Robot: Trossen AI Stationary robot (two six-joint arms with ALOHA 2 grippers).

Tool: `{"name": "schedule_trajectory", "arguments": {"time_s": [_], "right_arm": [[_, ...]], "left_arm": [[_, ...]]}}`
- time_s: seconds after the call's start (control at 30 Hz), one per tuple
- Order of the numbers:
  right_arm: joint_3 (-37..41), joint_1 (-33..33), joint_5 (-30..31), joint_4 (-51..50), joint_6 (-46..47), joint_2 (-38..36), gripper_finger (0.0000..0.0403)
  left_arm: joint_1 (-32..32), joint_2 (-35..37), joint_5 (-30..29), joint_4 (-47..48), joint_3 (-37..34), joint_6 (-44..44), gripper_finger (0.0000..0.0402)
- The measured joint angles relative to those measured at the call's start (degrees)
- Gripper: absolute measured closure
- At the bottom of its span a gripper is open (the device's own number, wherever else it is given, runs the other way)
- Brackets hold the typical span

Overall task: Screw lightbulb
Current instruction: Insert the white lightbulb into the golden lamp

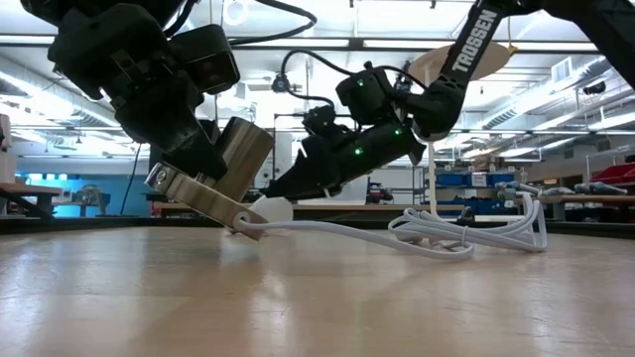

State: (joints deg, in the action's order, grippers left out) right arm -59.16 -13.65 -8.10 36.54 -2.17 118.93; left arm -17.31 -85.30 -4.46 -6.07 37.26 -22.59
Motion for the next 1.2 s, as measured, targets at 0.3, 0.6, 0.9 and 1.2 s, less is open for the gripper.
{"name": "schedule_trajectory", "arguments": {"time_s": [0.3, 0.6, 0.9, 1.2], "right_arm": [[0.0, 1.5, 2.7, 0.5, -0.6, 0.0, 0.0057], [0.0, 5.6, 11.9, 1.5, 5.5, 0.0, 0.0057], [0.0, 3.2, 11.7, -0.2, 5.9, 0.0, 0.0057], [0.0, 5.1, 10.6, 2.7, 7.4, 0.1, 0.0057]], "left_arm": [[0.0, 0.0, 0.1, -0.2, 0.0, 0.0, 0.024], [0.0, 0.0, 0.1, -0.2, 0.0, 0.0, 0.024], [0.1, 0.0, 0.2, -0.2, 0.0, 0.1, 0.024], [0.1, 0.0, 0.2, -0.2, 0.0, 0.1, 0.024]]}}
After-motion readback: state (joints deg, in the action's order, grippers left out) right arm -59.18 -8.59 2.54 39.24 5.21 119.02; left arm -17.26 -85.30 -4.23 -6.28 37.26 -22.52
